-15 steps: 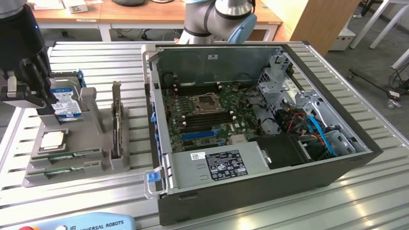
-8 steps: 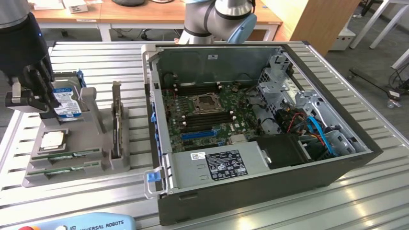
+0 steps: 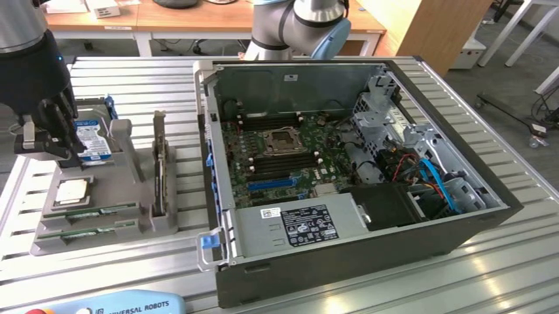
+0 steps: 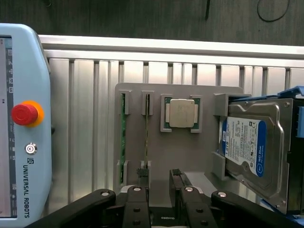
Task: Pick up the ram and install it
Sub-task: 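Pick up the ram and move it above insertion slot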
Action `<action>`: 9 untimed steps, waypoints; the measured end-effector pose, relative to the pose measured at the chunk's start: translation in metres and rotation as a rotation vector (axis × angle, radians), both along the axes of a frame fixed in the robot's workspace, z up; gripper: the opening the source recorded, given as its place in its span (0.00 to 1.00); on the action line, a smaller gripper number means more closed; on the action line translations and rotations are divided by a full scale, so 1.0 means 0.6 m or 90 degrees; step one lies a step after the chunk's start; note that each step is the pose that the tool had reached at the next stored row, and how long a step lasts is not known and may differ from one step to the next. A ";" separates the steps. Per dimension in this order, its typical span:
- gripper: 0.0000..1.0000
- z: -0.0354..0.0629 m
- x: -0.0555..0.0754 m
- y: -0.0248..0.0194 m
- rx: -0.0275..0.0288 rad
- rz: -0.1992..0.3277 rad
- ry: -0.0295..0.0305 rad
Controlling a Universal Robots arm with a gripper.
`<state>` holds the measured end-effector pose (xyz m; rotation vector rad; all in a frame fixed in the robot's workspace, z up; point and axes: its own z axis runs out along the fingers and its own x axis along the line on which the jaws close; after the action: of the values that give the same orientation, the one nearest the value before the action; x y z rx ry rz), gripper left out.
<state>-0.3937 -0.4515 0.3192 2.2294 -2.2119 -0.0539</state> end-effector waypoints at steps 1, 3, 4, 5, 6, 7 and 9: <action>0.31 -0.002 0.000 0.0000 0.0000 0.000 -0.0002; 0.31 -0.005 0.000 0.0000 0.0000 0.000 -0.0005; 0.31 -0.007 0.000 0.0000 0.0001 0.000 -0.0007; 0.31 -0.009 0.000 0.0000 0.0000 0.000 -0.0009; 0.31 -0.011 0.000 0.0000 0.0000 0.000 -0.0010; 0.31 -0.013 0.000 0.0000 0.0001 0.000 -0.0012; 0.31 -0.017 0.000 0.0000 0.0001 0.000 -0.0015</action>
<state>-0.3937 -0.4515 0.3090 2.2307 -2.2131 -0.0514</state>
